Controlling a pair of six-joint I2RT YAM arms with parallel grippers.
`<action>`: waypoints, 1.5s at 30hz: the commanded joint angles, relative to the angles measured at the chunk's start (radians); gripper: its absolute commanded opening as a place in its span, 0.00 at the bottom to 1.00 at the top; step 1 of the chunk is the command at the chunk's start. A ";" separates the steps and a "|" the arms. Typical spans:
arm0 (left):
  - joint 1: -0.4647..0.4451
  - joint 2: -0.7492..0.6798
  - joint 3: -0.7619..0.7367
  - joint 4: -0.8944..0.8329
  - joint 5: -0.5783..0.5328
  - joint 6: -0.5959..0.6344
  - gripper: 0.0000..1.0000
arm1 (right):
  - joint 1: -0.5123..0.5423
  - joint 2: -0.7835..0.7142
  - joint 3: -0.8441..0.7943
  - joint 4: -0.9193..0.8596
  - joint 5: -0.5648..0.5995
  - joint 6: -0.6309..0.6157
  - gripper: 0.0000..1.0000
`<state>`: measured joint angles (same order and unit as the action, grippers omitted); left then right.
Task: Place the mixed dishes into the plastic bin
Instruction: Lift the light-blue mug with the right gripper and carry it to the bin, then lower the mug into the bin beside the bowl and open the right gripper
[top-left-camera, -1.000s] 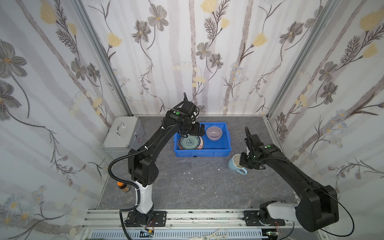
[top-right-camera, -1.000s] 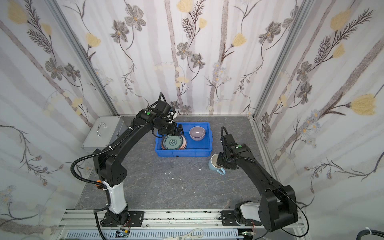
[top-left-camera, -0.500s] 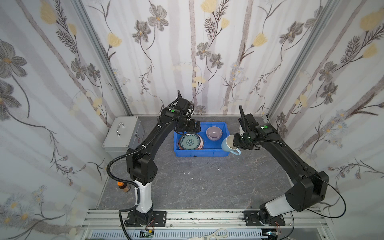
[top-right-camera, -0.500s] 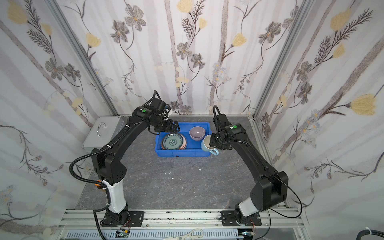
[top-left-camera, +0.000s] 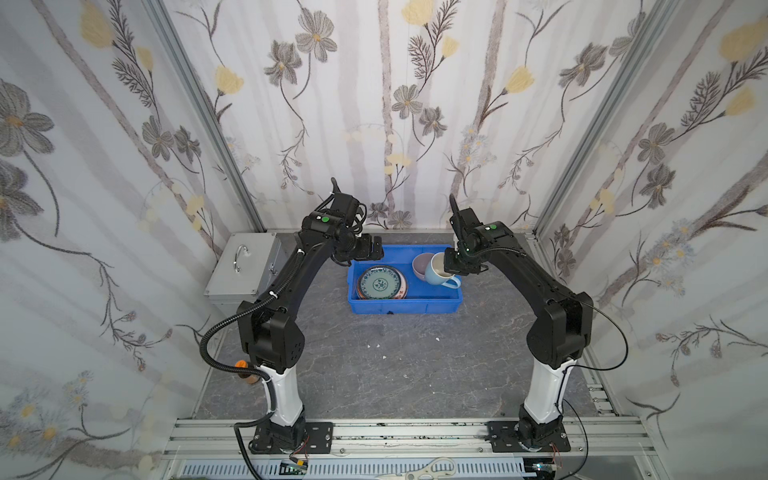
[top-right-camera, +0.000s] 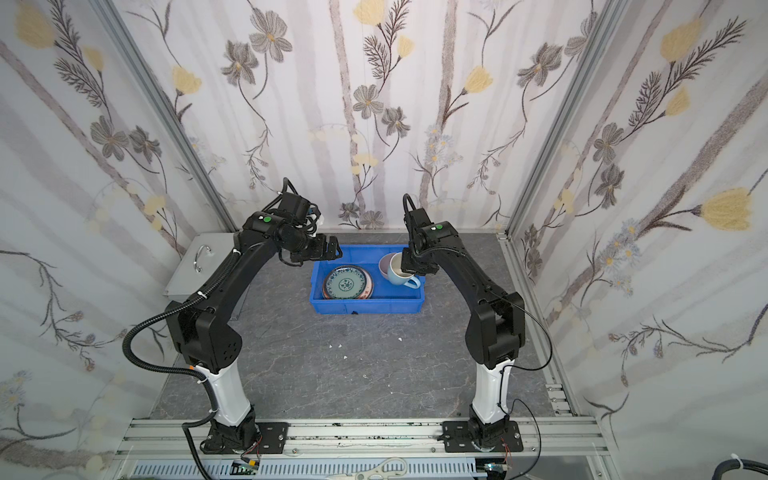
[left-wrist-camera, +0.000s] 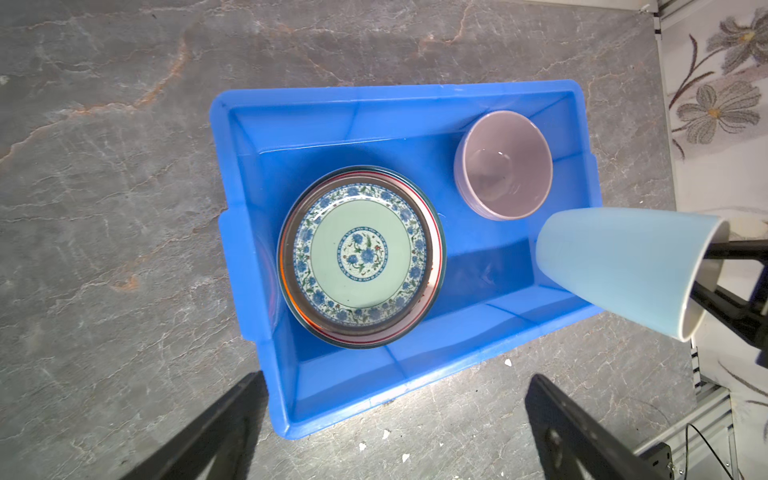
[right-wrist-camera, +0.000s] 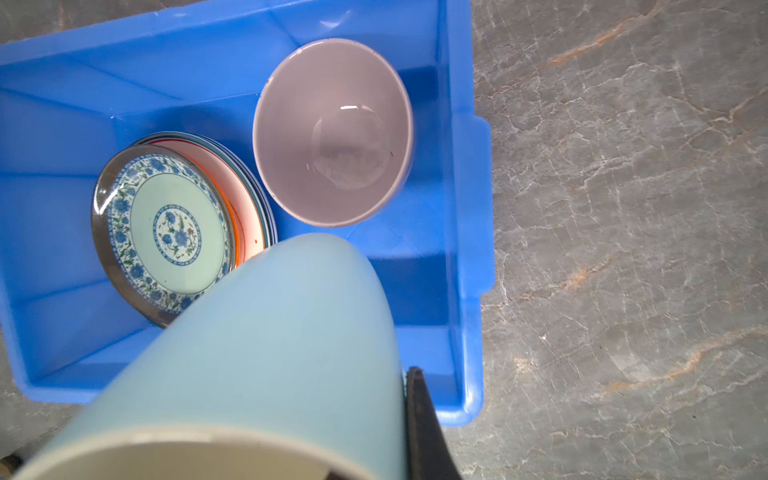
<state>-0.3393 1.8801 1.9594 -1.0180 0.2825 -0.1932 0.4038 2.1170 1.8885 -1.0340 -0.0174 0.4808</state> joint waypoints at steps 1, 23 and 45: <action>0.026 -0.018 -0.015 0.021 0.017 0.008 1.00 | 0.003 0.053 0.036 0.018 -0.032 -0.026 0.02; 0.096 -0.023 -0.075 0.056 0.068 -0.020 1.00 | 0.026 0.157 0.044 -0.051 -0.030 -0.082 0.05; 0.098 -0.105 -0.168 0.039 0.025 -0.006 1.00 | 0.038 0.205 0.033 -0.014 -0.013 -0.107 0.31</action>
<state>-0.2443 1.7863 1.7977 -0.9756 0.3168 -0.2092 0.4389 2.3306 1.9202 -1.0740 -0.0444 0.3794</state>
